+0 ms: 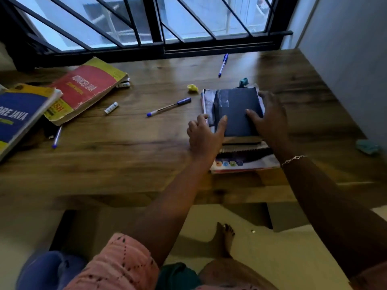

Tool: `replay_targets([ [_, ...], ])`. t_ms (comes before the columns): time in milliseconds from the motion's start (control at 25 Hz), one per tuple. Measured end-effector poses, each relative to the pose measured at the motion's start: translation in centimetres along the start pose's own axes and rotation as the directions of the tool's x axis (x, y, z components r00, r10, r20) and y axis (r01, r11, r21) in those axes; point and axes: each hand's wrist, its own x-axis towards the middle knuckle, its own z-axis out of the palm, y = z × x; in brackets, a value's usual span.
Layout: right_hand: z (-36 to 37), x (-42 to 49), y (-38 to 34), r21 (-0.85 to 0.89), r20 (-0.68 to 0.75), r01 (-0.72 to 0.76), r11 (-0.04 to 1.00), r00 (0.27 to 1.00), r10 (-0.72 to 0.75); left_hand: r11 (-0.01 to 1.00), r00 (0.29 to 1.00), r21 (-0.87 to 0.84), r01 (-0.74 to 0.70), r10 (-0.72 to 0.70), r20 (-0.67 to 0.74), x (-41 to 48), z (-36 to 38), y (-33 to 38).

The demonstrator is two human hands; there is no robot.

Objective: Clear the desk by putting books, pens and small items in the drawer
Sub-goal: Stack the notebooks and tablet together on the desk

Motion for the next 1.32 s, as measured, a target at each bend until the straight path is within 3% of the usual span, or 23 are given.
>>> replay_targets([
  [120, 0.3, -5.3, -1.4, -0.011, -0.09, 0.042, 0.999, 0.995, -0.043, 0.99, 0.988, -0.126, -0.061, 0.042, -0.151, -3.4, -0.7, -2.1],
  [240, 0.7, -11.4, -3.1, 0.092, -0.168, 0.089, 0.992, 0.983, -0.072, 0.97, 0.943, -0.201, -0.135, 0.063, -0.327, -6.8, -1.5, -4.1],
  [360, 0.5, -16.3, -4.2, 0.218, -0.092, 0.11, 0.97, 0.992, -0.091, 0.942, 0.935, -0.304, -0.145, 0.03, -0.354, -10.2, -1.9, -5.4],
  [440, 0.7, -18.7, -4.7, 0.464, 0.01, -0.037, 0.885, 0.999, 0.037, 0.914, 0.95, -0.389, -0.118, -0.01, -0.312, -12.5, -1.9, -5.9],
  [520, 1.7, -20.4, -4.1, 0.736, 0.161, -0.331, 0.591, 0.933, 0.322, 0.876, 0.977, -0.48, 0.053, -0.144, -0.156, -14.3, -0.9, -7.0],
  [560, 2.5, -21.1, -3.2, 0.787, 0.29, -0.486, 0.379, 0.835, 0.467, 0.827, 0.959, -0.52, 0.215, -0.28, -0.05, -14.7, -0.2, -7.8],
  [600, 3.2, -21.8, -2.2, 0.772, 0.435, -0.611, 0.176, 0.709, 0.555, 0.725, 0.892, -0.558, 0.403, -0.447, 0.064, -14.7, 0.4, -8.7],
  [640, 3.9, -22.4, -1.3, 0.719, 0.561, -0.695, 0.01, 0.588, 0.583, 0.554, 0.774, -0.599, 0.578, -0.604, 0.19, -14.2, 0.8, -9.7],
  [720, 4.9, -22.8, 0.4, 0.61, 0.702, -0.771, -0.185, 0.417, 0.577, 0.117, 0.531, -0.678, 0.726, -0.722, 0.444, -13.6, 1.1, -11.1],
  [760, 5.4, -22.7, 1.2, 0.583, 0.728, -0.781, -0.223, 0.382, 0.569, -0.018, 0.483, -0.716, 0.698, -0.726, 0.489, -13.2, 1.1, -11.8],
  [840, 6.0, -21.9, 2.3, 0.566, 0.743, -0.787, -0.246, 0.357, 0.565, -0.125, 0.491, -0.784, 0.607, -0.717, 0.494, -12.5, 1.1, -12.7],
  [960, 7.6, -20.9, 3.4, 0.549, 0.74, -0.8, -0.241, 0.332, 0.585, -0.106, 0.5, -0.805, 0.584, -0.734, 0.46, -11.3, 1.9, -13.8],
  [1160, 10.4, -20.0, 5.3, 0.547, 0.747, -0.757, -0.357, 0.249, 0.616, -0.294, 0.548, -0.84, 0.455, -0.651, 0.525, -9.0, 3.5, -16.2],
  [1320, 10.6, -20.4, 5.8, 0.574, 0.724, -0.739, -0.354, 0.255, 0.641, -0.314, 0.536, -0.821, 0.476, -0.638, 0.554, -8.9, 3.3, -16.6],
])
